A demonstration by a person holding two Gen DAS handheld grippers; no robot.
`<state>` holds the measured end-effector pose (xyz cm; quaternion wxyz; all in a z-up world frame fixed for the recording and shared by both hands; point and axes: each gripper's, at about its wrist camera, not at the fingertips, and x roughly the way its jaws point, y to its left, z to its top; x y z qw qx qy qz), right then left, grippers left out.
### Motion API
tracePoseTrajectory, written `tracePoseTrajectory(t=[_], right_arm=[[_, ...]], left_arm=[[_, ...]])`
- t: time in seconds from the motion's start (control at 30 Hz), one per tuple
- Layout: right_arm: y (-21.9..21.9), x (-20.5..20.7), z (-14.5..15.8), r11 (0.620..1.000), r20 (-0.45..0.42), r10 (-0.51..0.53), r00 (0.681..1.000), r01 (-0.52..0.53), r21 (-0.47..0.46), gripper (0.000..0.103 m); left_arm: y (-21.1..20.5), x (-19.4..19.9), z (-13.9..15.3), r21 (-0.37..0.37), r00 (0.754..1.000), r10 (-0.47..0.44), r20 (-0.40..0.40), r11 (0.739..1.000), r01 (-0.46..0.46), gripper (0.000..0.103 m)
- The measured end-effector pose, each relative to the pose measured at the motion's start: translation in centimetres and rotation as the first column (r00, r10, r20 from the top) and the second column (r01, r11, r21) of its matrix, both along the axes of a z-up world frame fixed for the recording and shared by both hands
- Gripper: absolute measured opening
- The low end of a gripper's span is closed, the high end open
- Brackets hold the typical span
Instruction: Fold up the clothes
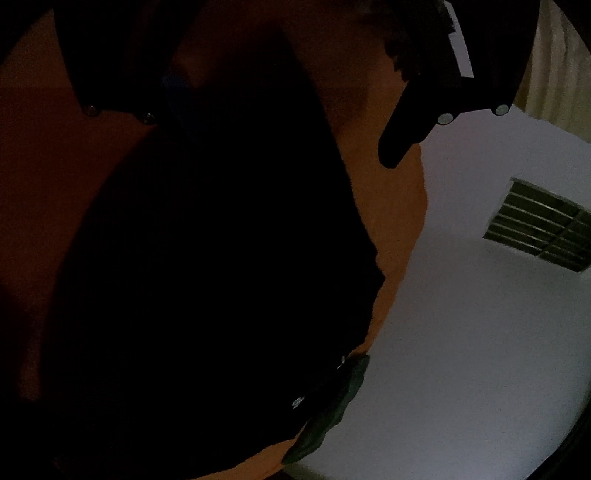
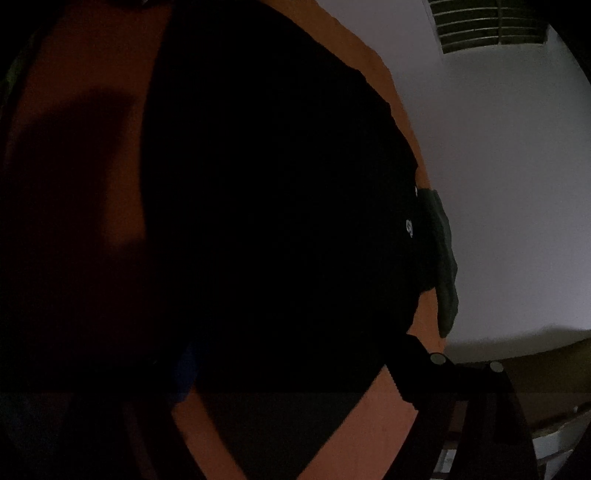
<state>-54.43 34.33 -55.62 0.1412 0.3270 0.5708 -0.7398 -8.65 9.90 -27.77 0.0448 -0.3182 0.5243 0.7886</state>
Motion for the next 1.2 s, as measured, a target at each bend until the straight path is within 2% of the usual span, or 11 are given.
tracePoseTrajectory(t=[0.23, 0.5, 0.73, 0.93, 1.0, 1.07, 1.1, 1.17, 1.2], right_arm=[[3.2, 1.4, -0.1, 0.996, 0.021, -0.033, 0.999, 0.031, 0.078, 0.085], [8.4, 0.3, -1.3, 0.978, 0.049, -0.115, 0.992, 0.105, 0.179, 0.085], [10.3, 0.3, -1.6, 0.969, 0.050, -0.141, 0.989, 0.127, 0.213, 0.085], [11.2, 0.9, -1.1, 0.962, 0.060, -0.218, 0.974, 0.204, 0.183, 0.084], [11.5, 0.7, -0.9, 0.957, 0.079, -0.253, 0.964, 0.237, 0.167, 0.076], [11.9, 0.1, -0.3, 0.951, 0.097, -0.292, 0.951, 0.278, 0.139, 0.055], [12.0, -0.3, 0.0, 0.948, 0.095, -0.306, 0.947, 0.293, 0.128, 0.049], [12.0, 0.1, 0.3, 0.948, 0.093, -0.304, 0.948, 0.291, 0.128, 0.024], [12.1, 0.1, 0.5, 0.948, 0.098, -0.307, 0.947, 0.294, 0.125, 0.018]], left_arm=[[-2.3, 2.0, -0.7, -0.084, 1.000, 0.005, 0.005, 0.996, -0.004, 0.091], [-3.2, 1.4, -0.7, -0.111, 0.999, 0.033, 0.001, 0.993, -0.033, 0.091], [-4.5, 1.1, -0.8, -0.154, 0.999, 0.040, 0.003, 0.987, -0.039, 0.091], [-5.8, -1.9, 0.0, -0.079, 0.988, 0.150, 0.038, 0.986, -0.147, 0.091], [-5.7, -1.8, 0.1, -0.078, 0.989, 0.148, 0.028, 0.986, -0.145, 0.091], [-5.5, -1.1, 0.4, -0.063, 0.991, 0.133, 0.028, 0.989, -0.131, 0.091], [-5.5, -0.8, 0.5, -0.055, 0.992, 0.126, 0.028, 0.991, -0.124, 0.091], [-5.8, -1.0, 0.9, -0.021, 0.989, 0.143, 0.047, 0.990, -0.142, 0.091], [-5.9, -1.1, 1.1, -0.005, 0.987, 0.152, 0.056, 0.988, -0.152, 0.091]])
